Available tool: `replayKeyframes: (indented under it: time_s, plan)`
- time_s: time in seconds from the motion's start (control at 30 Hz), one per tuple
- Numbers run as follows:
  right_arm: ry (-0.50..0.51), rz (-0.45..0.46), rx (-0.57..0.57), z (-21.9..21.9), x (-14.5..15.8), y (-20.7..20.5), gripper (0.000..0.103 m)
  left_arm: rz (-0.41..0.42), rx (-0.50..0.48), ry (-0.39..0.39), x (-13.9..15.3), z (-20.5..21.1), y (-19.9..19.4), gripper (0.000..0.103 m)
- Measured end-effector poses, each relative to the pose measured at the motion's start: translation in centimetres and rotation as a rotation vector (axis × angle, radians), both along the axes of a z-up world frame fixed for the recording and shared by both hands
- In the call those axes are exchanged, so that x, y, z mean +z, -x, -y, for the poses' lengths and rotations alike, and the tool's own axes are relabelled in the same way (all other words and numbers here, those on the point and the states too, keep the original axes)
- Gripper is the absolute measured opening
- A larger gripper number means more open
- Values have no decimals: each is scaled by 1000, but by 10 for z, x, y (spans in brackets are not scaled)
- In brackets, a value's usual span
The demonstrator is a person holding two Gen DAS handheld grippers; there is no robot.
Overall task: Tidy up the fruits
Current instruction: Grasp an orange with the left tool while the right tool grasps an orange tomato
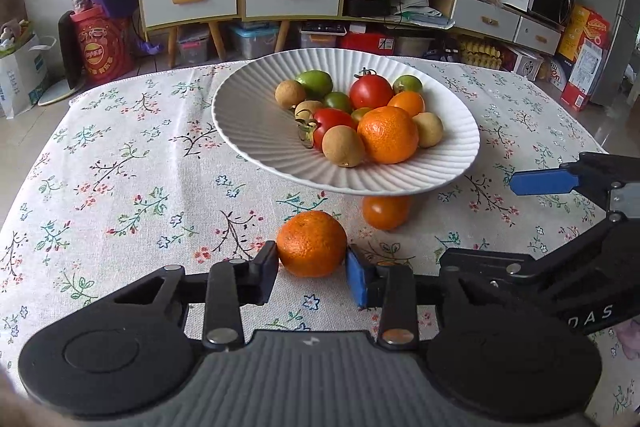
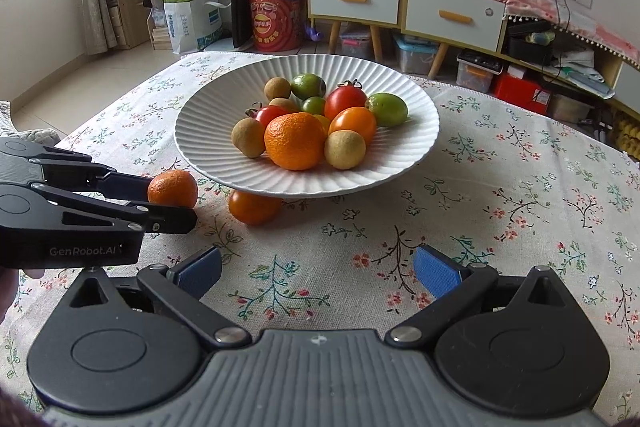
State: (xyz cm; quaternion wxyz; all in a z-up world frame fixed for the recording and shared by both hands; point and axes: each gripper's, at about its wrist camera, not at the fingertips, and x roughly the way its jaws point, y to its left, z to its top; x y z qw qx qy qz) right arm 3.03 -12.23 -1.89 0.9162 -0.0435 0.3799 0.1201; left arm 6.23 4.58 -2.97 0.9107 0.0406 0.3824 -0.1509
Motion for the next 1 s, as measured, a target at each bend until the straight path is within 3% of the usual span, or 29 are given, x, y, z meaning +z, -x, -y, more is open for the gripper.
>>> replayKeyframes:
  time_s: [0.2,0.3,0.7,0.87,1.0]
  plan:
    - [-35,-15,-27,-19,1,-8,101,-9,30,-8,4,-23,2,28]
    - [-59,-4,-63,-25,0,-12,95,-18,41,-12,4,-31,4,28]
    - [9,78,-121,-40,-13,-12,56,-50,40,18,7,-42,5,28]
    - [30,81,-108,-43,-11,-16,34,-54,40,19,7,-43,6,28]
    - [14,66,-92,-43,-9,-16,31,-55,41,15,7,-43,7,28]
